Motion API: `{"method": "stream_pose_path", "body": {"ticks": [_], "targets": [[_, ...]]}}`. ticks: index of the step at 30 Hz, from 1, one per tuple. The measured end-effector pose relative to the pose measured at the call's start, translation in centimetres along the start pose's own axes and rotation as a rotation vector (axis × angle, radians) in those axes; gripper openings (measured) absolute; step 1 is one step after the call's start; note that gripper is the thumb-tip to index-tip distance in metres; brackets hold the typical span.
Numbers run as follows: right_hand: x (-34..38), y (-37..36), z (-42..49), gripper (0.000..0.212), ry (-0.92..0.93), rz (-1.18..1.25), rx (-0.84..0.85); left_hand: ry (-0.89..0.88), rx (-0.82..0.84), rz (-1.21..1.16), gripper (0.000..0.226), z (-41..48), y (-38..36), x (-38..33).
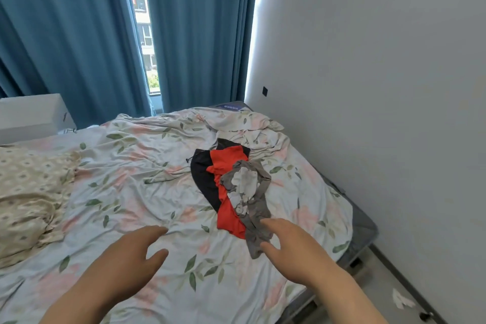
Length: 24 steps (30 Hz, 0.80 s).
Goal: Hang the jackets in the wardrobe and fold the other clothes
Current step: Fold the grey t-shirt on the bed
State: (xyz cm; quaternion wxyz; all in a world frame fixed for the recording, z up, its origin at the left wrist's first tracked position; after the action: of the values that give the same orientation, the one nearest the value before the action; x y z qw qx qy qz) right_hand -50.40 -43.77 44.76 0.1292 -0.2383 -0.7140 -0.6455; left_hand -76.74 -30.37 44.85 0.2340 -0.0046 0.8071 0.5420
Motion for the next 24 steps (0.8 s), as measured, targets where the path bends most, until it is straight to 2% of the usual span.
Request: {"method": "stream_pose_path", "body": {"ticks": [7,24], "targets": [[-5.2,0.7,-1.2,0.058,-0.072,0.045,0.012,-0.024,0.041,0.020,0.050,2.3,-2.7,-4.1],[-7.4,1.4,-2.5,0.058,-0.212,-0.100,0.069,-0.099,0.140,-0.058,0.049,6.6,-6.5,-5.1]]}}
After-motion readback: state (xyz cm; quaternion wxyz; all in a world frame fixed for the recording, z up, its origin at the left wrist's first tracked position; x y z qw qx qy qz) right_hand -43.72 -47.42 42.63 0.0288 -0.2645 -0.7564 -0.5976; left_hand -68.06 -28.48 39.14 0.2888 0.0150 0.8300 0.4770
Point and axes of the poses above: each hand's wrist, its own z-axis towards the middle knuckle, its own y-axis out of the back of the hand, x = y × z, the point moved 10 cm from there along z, towards the middle knuckle, and after that the axes turned 12 degrees about y, right-handed, at the moved point
